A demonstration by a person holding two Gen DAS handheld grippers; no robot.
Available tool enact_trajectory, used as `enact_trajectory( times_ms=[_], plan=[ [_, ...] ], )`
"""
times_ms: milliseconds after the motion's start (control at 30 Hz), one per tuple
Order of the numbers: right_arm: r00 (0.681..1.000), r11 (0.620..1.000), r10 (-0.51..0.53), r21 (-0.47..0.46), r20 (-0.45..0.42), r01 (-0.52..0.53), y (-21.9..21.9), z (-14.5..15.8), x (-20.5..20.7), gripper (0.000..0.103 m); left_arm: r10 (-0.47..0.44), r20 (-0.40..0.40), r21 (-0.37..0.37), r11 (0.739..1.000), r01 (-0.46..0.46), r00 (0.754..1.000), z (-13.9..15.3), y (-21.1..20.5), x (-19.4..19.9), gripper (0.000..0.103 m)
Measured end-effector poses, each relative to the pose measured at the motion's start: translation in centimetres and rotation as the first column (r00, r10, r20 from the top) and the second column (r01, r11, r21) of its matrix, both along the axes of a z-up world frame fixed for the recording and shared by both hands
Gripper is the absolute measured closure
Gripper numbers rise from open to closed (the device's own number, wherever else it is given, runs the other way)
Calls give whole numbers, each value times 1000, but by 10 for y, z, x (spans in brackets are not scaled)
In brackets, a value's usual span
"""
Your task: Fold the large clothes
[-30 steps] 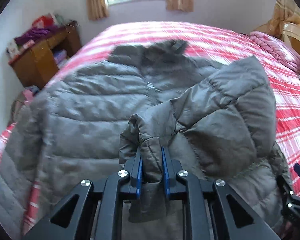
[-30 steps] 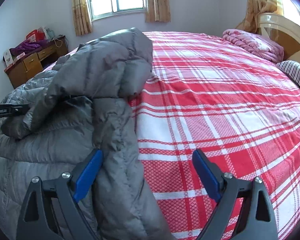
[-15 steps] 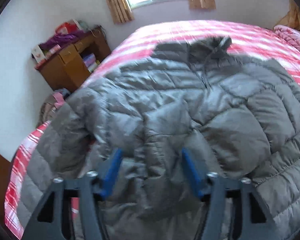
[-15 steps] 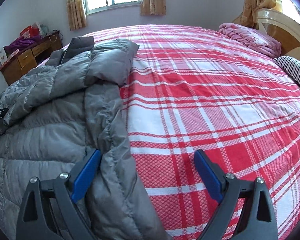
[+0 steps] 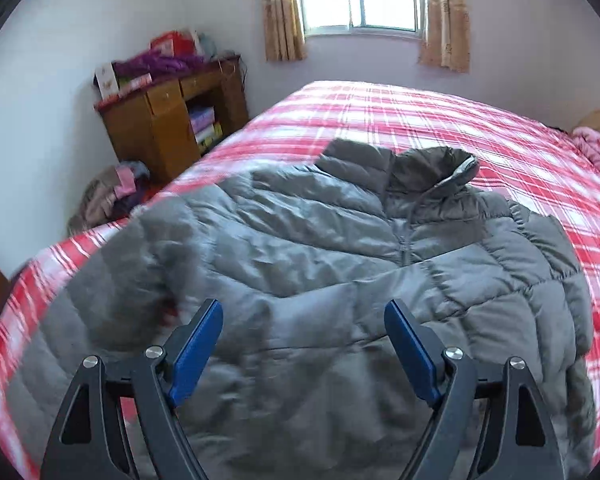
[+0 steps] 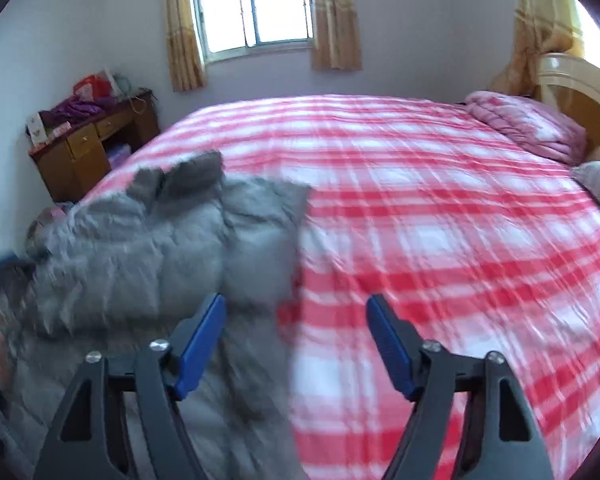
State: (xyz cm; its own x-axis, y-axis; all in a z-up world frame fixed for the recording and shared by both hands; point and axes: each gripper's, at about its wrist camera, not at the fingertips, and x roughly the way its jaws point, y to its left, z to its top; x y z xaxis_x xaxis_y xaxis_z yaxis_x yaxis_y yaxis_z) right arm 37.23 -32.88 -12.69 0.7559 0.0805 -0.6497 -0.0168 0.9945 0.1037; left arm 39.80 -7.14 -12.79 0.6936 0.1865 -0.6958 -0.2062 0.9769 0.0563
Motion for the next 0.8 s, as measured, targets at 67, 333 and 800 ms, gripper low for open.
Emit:
enact_trajectory(
  times_ms=[67,333,800],
  plan=[
    [999,1000,31,-3,22,-31,16,2,26,34,7,6,40,999,-7,1000,-14,-11,11,20],
    [988,989,147,-7,-44,-148,64,-56,82,34,21,-78,94,996,-14,997,-67,-7,41,18],
    [980,992,119,-21,-159,-124,66,-91,97,32,40,-137,12,999,-39,990,-85,5,57,1]
  ],
)
